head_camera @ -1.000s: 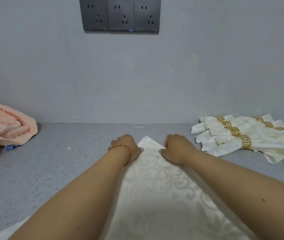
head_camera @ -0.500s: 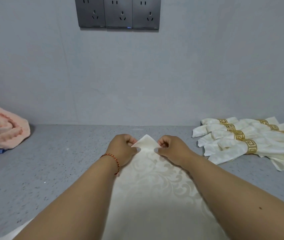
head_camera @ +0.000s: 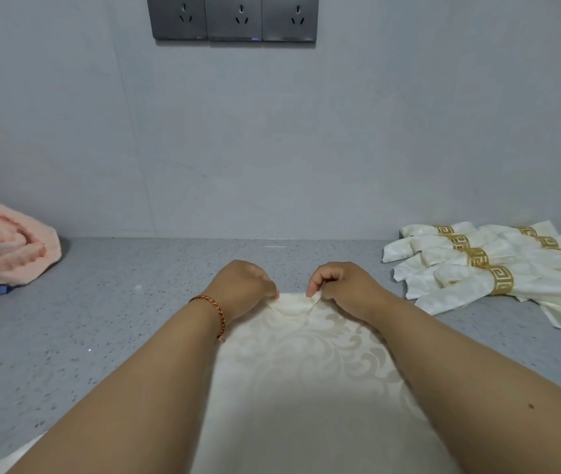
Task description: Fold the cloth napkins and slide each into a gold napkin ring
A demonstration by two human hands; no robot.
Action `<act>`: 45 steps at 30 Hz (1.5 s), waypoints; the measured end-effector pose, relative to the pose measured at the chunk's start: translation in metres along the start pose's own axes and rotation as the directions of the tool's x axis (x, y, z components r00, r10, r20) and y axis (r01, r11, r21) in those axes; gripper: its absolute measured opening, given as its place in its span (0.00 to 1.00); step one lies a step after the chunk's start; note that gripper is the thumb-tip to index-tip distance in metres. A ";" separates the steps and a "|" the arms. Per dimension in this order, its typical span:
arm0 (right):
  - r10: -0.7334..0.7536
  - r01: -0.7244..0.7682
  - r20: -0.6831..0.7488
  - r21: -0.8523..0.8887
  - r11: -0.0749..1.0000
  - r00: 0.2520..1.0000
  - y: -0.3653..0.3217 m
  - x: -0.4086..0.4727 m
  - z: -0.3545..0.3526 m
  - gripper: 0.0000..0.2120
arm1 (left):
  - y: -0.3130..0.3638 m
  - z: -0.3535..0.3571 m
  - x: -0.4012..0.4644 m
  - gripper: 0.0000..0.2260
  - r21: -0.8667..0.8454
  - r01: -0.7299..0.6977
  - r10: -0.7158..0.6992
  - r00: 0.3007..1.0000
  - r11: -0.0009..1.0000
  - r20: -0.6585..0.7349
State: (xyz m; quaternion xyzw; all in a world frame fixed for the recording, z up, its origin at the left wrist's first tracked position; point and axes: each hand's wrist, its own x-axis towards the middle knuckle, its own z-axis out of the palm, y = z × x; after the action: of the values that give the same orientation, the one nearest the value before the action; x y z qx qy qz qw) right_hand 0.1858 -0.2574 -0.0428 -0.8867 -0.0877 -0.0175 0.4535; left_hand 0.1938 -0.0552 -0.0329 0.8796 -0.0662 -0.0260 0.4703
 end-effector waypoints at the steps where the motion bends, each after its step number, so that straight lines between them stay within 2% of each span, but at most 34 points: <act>1: -0.008 0.008 -0.009 -0.012 1.000 1.000 0.000 0.000 0.001 0.15 | -0.002 0.000 0.001 0.05 0.044 -0.022 0.022 1.000 0.999 0.014; 4: -0.044 0.042 -0.020 -0.072 0.996 0.999 0.001 0.002 0.004 0.09 | -0.005 0.002 0.005 0.08 0.215 -0.087 0.078 0.996 0.973 0.052; 6: -0.062 0.060 -0.018 -0.119 0.991 0.998 0.000 0.001 0.004 0.05 | -0.002 0.001 0.006 0.09 0.322 -0.080 0.062 0.996 0.943 0.066; 9: -0.049 0.048 -0.018 -0.048 0.998 0.999 -0.003 0.000 0.003 0.01 | 0.002 0.000 0.005 0.07 0.399 -0.069 0.036 0.995 0.914 0.089; 11: -0.033 0.033 0.016 -0.034 0.999 0.999 -0.004 0.000 0.002 0.06 | 0.002 0.000 0.005 0.08 0.412 -0.066 0.031 0.995 0.909 0.091; 15: -0.024 0.070 0.137 -0.342 0.937 0.990 -0.007 0.002 0.003 0.11 | 0.000 0.000 0.004 0.10 0.386 -0.067 0.043 0.997 0.920 0.070; 18: -0.019 0.070 0.151 -0.340 0.938 0.988 -0.013 0.002 0.002 0.12 | 0.002 -0.004 0.001 0.08 0.329 -0.102 0.075 0.993 0.939 0.095; 23: -0.176 0.212 0.126 -0.415 0.885 0.976 -0.018 -0.004 -0.002 0.13 | 0.005 -0.016 -0.009 0.07 0.288 -0.188 0.147 0.977 0.939 0.157; 27: -0.240 0.307 0.195 -0.498 0.811 0.951 -0.018 -0.007 -0.007 0.10 | 0.011 -0.016 -0.013 0.05 0.352 -0.205 0.145 0.971 0.913 0.191; 34: -0.221 0.341 0.269 -0.577 0.743 0.937 -0.019 -0.004 -0.010 0.16 | 0.021 -0.018 -0.018 0.09 0.464 -0.230 0.116 0.958 0.855 0.261; 36: -0.214 0.347 0.286 -0.585 0.733 0.934 -0.018 -0.004 -0.010 0.14 | 0.023 -0.018 -0.019 0.08 0.506 -0.235 0.106 0.957 0.830 0.269; 38: -0.213 0.347 0.286 -0.586 0.733 0.934 -0.014 -0.002 -0.010 0.07 | 0.025 -0.020 -0.020 0.06 0.488 -0.195 0.065 0.960 0.851 0.271; 39: -0.214 0.343 0.280 -0.579 0.739 0.936 -0.013 -0.001 -0.010 0.06 | 0.026 -0.021 -0.019 0.08 0.447 -0.159 0.038 0.963 0.880 0.268; 41: -0.205 0.320 0.262 -0.549 0.772 0.943 -0.014 -0.001 -0.011 0.12 | 0.028 -0.021 -0.018 0.10 0.384 -0.105 0.002 0.966 0.918 0.258; 43: -0.173 0.295 0.266 -0.539 0.789 0.948 -0.018 -0.003 -0.013 0.15 | 0.028 -0.019 -0.018 0.09 0.413 -0.117 0.011 0.968 0.903 0.251; 45: -0.124 0.257 0.281 -0.508 0.822 0.952 -0.020 -0.005 -0.015 0.10 | 0.026 -0.017 -0.017 0.09 0.476 -0.167 0.032 0.960 0.863 0.279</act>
State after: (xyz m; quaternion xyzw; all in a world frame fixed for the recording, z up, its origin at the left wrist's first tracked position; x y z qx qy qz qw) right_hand 0.1784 -0.2588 -0.0188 -0.9604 -0.2210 0.0184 0.1685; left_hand 0.1765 -0.0530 -0.0022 0.9547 -0.1776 -0.0994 0.2169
